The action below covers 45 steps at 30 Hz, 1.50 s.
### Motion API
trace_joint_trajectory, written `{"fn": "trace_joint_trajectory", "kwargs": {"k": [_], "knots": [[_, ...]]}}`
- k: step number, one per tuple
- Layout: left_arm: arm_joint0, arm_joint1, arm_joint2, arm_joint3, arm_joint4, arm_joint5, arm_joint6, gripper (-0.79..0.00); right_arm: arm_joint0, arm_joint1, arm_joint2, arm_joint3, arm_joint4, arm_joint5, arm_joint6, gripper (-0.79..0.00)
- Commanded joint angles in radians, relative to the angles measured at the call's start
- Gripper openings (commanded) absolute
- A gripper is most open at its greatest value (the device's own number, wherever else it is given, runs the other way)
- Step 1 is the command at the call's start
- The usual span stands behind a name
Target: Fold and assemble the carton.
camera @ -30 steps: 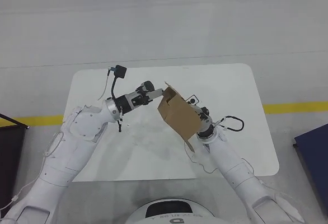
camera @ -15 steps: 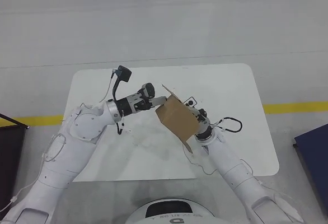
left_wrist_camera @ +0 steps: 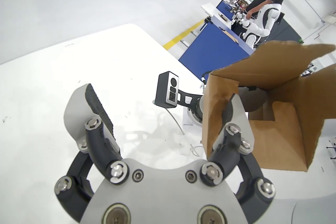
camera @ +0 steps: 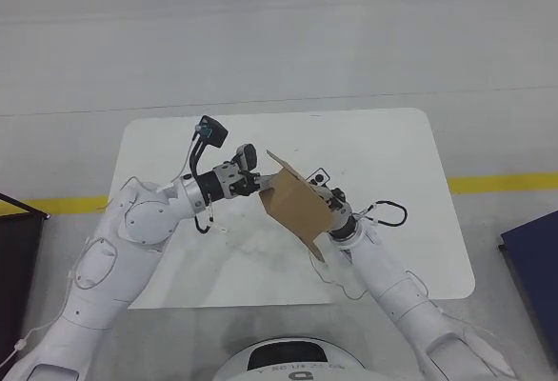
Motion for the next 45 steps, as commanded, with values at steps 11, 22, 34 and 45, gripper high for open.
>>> {"fn": "trace_joint_trajectory", "kwargs": {"k": [11,22,34,45], "knots": [[0.013,0.004,-0.037,-0.011,-0.027,-0.001,0.016,0.000,-0.004,0.003,0.007,0.003,0.007,0.001,0.000,-0.785],[0.084,0.024,-0.168,-0.096,-0.164,-0.057,0.011,0.000,-0.001,0.005,0.016,0.005,0.013,0.004,0.000,-0.785],[0.119,0.030,-0.158,-0.235,-0.085,-0.063,-0.025,0.000,0.007,0.002,0.009,0.011,0.010,0.000,0.000,-0.785],[0.068,0.019,-0.087,-0.160,0.030,-0.045,0.014,0.000,-0.011,0.005,0.026,-0.004,0.024,-0.010,0.000,-0.785]]}}
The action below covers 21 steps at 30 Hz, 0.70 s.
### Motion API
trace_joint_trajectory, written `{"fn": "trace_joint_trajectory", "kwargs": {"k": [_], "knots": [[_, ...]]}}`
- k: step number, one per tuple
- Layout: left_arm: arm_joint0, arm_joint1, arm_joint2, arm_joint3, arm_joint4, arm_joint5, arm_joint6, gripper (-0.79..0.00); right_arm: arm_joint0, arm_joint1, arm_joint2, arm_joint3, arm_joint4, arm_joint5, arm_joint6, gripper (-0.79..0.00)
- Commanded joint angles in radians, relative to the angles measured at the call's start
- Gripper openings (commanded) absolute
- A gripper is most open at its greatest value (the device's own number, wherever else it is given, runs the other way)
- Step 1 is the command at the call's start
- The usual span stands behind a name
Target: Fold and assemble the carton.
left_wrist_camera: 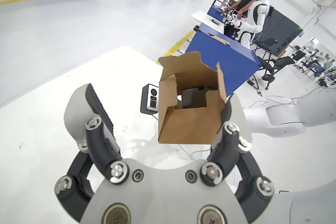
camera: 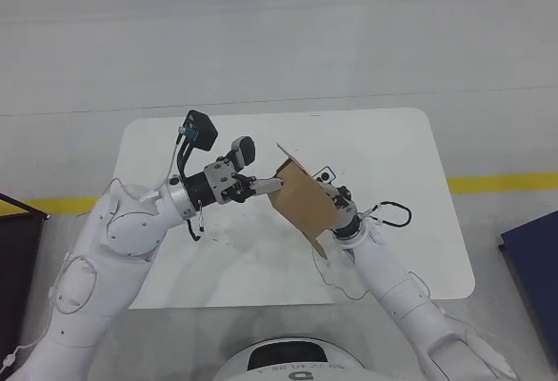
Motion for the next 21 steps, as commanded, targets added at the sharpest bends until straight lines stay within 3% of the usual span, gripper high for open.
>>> {"fn": "trace_joint_trajectory", "kwargs": {"k": [1,10,21], "knots": [[-0.005,-0.001,0.002,0.013,0.002,0.001,0.004,0.000,-0.002,0.000,0.002,-0.001,0.000,0.000,0.000,-0.785],[-0.019,-0.005,0.022,0.038,-0.019,0.007,0.009,0.000,-0.003,0.000,0.001,-0.007,-0.005,0.001,0.000,-0.785],[0.014,0.006,-0.052,-0.025,-0.122,-0.014,-0.011,0.000,0.001,-0.002,-0.001,0.003,-0.002,0.003,0.000,-0.785]]}}
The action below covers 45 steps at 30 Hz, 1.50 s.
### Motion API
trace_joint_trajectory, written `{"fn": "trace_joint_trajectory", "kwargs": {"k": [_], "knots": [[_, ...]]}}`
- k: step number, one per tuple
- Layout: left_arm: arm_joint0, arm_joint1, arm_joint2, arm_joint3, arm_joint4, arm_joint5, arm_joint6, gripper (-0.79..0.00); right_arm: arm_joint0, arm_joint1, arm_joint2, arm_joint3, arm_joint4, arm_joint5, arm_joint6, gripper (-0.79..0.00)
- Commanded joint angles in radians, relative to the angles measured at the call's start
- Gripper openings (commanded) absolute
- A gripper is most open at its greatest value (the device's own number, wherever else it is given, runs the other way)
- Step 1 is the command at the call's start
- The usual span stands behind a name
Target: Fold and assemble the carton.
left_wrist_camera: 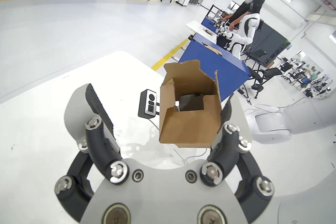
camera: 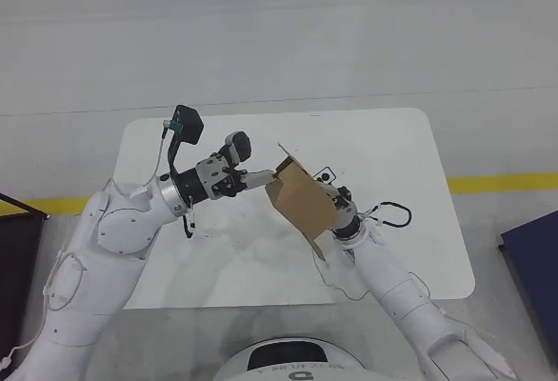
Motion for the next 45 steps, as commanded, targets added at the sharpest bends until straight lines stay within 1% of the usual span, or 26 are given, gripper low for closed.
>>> {"fn": "trace_joint_trajectory", "kwargs": {"k": [1,4,6,10,14,17,20,22,28,32,37,40,43,45], "knots": [[0.003,0.001,-0.006,-0.015,-0.005,-0.002,0.000,0.000,0.001,-0.001,-0.001,0.001,-0.001,0.000,0.000,-0.785],[0.001,0.000,0.005,-0.034,-0.027,0.003,-0.015,-0.018,0.002,-0.001,-0.002,0.003,-0.003,-0.002,0.000,-0.785],[-0.004,0.000,0.019,-0.039,-0.020,0.014,-0.027,-0.049,0.003,-0.002,-0.002,0.004,-0.001,-0.003,0.000,-0.785],[-0.021,-0.005,0.053,-0.021,0.006,0.036,-0.030,-0.154,0.000,-0.002,-0.001,0.002,-0.002,-0.008,0.000,-0.785],[-0.040,-0.010,0.083,0.004,0.025,0.050,-0.025,-0.228,-0.006,-0.001,0.004,-0.004,-0.001,-0.010,0.000,-0.785],[-0.047,-0.012,0.094,0.017,0.033,0.050,-0.024,-0.252,-0.010,0.000,0.008,-0.009,0.002,-0.009,0.000,-0.785],[-0.048,-0.013,0.099,0.024,0.040,0.049,-0.023,-0.299,-0.013,0.001,0.011,-0.013,0.002,-0.009,0.000,-0.785],[-0.047,-0.013,0.102,0.026,0.045,0.048,-0.025,-0.311,-0.014,0.001,0.011,-0.015,0.003,-0.008,0.000,-0.785],[-0.048,-0.015,0.119,0.020,0.065,0.047,-0.029,-0.317,-0.013,0.000,0.009,-0.014,-0.002,-0.007,0.000,-0.785],[-0.049,-0.016,0.130,0.017,0.084,0.043,-0.028,-0.305,-0.008,-0.001,0.004,-0.006,-0.002,-0.005,0.000,-0.785],[-0.048,-0.016,0.132,0.020,0.095,0.039,-0.020,-0.311,-0.004,-0.002,0.003,0.002,-0.002,-0.002,0.000,-0.785],[-0.046,-0.016,0.125,0.019,0.095,0.032,-0.014,-0.296,-0.002,-0.001,0.005,0.004,-0.001,0.001,0.000,-0.785],[-0.039,-0.013,0.105,0.018,0.081,0.025,-0.001,-0.234,0.000,-0.001,0.006,0.004,-0.003,0.003,0.000,-0.785],[-0.033,-0.010,0.083,0.016,0.073,0.021,0.003,-0.142,0.000,0.000,0.007,0.003,-0.003,0.004,0.000,-0.785]]}}
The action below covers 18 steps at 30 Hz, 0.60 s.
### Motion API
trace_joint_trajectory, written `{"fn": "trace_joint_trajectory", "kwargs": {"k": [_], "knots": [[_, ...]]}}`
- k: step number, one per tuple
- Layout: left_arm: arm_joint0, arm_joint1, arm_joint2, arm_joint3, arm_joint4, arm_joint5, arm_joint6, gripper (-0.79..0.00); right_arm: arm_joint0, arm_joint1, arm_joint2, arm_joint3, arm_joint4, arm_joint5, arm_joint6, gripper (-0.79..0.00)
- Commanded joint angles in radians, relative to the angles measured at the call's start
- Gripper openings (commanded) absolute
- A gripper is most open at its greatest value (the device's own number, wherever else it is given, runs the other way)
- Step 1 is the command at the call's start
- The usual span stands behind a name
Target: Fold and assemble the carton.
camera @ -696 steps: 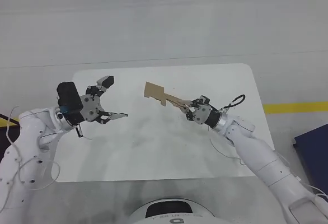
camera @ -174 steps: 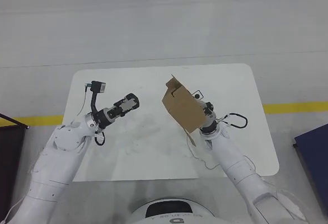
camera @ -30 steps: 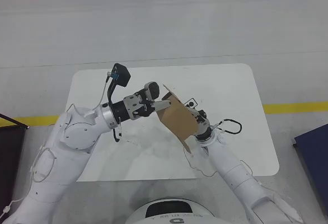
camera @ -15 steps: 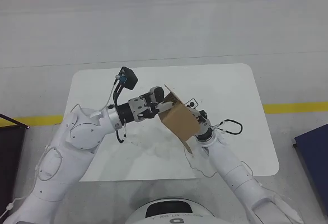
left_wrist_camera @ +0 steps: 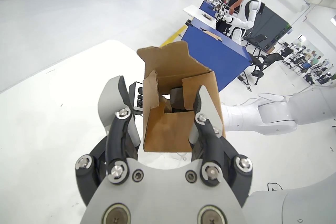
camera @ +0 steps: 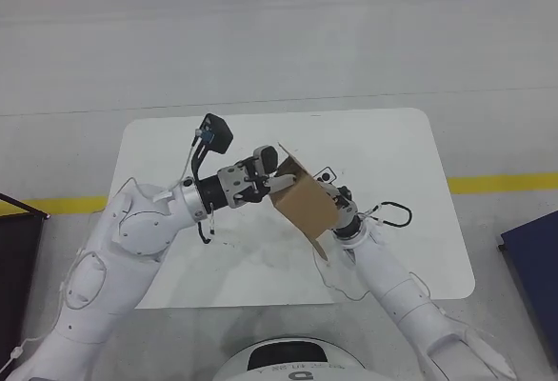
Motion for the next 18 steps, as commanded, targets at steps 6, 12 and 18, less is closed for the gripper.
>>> {"fn": "trace_joint_trajectory", "kwargs": {"k": [6,12,18], "knots": [[0.021,0.011,-0.090,-0.023,-0.034,-0.016,0.021,0.000,-0.001,0.002,0.005,-0.002,-0.003,0.001,0.000,-0.785],[0.021,0.011,-0.090,-0.023,-0.034,-0.016,0.021,0.000,-0.002,0.004,0.009,-0.004,-0.008,-0.004,0.000,-0.785],[0.041,0.006,-0.090,0.002,-0.402,0.038,-0.014,0.000,-0.004,0.003,0.009,-0.011,-0.009,-0.002,-0.015,-0.785]]}}
